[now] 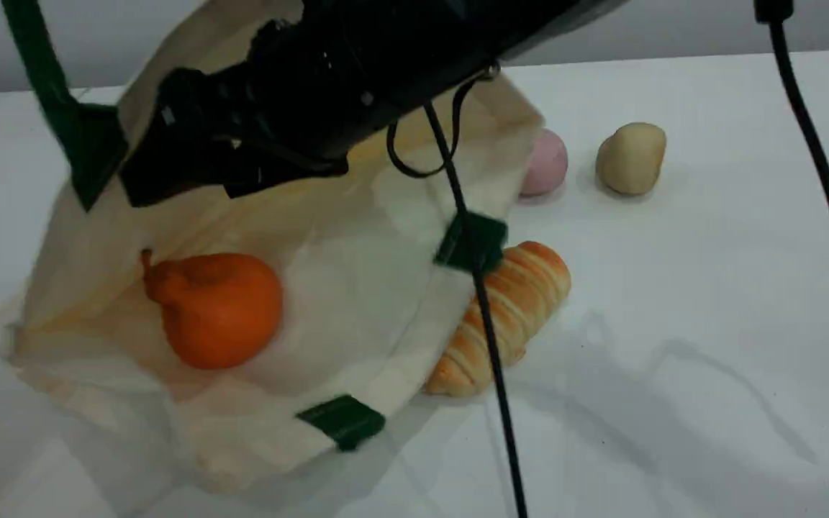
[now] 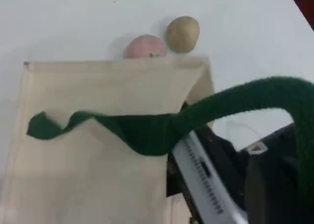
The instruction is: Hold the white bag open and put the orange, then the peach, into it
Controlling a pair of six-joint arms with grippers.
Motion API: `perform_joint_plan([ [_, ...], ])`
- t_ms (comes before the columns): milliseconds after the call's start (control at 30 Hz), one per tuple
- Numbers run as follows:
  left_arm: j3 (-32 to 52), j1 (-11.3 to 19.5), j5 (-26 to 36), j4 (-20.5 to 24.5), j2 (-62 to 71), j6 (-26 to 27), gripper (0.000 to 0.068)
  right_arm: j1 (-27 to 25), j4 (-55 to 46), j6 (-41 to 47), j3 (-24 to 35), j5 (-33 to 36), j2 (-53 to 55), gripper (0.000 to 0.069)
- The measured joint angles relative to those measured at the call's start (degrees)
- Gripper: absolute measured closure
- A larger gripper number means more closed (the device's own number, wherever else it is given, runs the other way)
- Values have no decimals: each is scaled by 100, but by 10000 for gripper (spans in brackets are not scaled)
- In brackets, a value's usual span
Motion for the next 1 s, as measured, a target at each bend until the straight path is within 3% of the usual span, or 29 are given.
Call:
perform_joint_plan([
  [100,0,0,-13,0,0,0,634,-60,-451,173,6,-25,-222,52],
  [200,0,12,-13,50,0,0,634,-302,-1028,653,11,-4,-516,74],
  [500,0,12,-24,276,0,-18,634,-1685,-2800,2342,18,855,-1007,125],
  [600,0,16,-47,363,-38,-29,634,-2146,-2823,2379,18,854,-956,125],
  [733,-6,16,-76,629,-153,-114,634,-2598,-2771,2380,18,268,-752,125],
  [833,-6,16,-103,876,-210,-249,634,-2638,-2690,2374,18,45,-534,125],
  [1000,-6,16,-83,808,-226,-249,634,-2484,-2213,2068,13,-217,-75,125],
])
